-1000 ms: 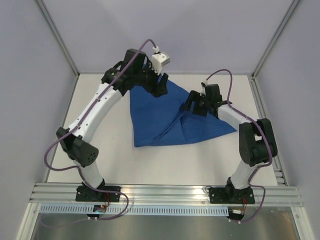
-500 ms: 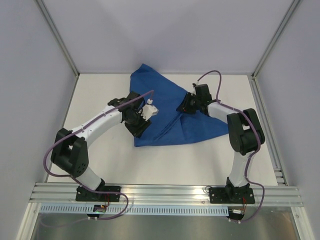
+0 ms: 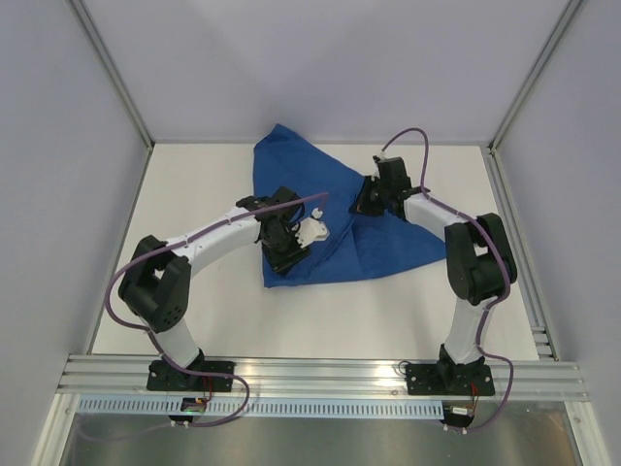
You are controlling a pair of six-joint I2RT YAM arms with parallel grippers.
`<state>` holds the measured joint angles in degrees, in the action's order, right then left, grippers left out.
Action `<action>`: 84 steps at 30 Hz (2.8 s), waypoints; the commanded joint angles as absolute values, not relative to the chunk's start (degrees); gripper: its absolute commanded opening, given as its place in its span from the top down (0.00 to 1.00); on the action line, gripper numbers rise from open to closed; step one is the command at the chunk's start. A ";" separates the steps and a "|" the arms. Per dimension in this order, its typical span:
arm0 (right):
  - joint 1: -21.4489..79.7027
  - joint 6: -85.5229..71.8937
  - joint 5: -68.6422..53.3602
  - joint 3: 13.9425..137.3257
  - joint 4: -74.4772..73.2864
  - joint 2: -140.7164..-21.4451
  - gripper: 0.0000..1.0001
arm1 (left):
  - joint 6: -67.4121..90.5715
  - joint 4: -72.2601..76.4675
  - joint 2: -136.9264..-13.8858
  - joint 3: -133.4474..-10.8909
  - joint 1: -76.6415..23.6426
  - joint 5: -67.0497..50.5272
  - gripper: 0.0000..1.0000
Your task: Prepare the surgical pack
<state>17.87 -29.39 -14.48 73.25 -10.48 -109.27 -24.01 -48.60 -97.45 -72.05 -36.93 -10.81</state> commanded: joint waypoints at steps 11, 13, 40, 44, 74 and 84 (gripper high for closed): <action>17.14 -25.40 -13.88 82.17 -13.18 -105.20 1.00 | -28.13 -49.83 -97.47 -75.76 -38.06 -15.03 0.36; 17.05 -25.49 -14.15 83.93 -13.71 -106.34 1.00 | -27.42 -50.01 -98.17 -75.67 -38.06 -15.38 0.36; 13.27 -26.28 -5.55 87.72 -17.58 -120.06 0.67 | -28.39 -47.99 -100.02 -70.84 -38.23 -23.29 0.34; 12.22 -25.58 -4.66 85.88 -17.93 -116.47 0.50 | -29.18 -51.05 -97.83 -74.78 -38.14 -23.55 0.30; -19.07 -28.48 -4.31 49.31 -11.52 -93.95 0.37 | -17.49 -46.14 -92.37 -76.21 -21.18 -15.91 0.23; -19.86 -28.57 -6.15 49.48 -10.99 -95.89 0.86 | -17.14 -44.82 -92.64 -74.36 -19.95 -17.05 0.23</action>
<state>-19.75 -27.99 -4.91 50.09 -12.14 -95.55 -18.50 -46.76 -92.68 -74.61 -20.84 -15.99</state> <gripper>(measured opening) 0.203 0.764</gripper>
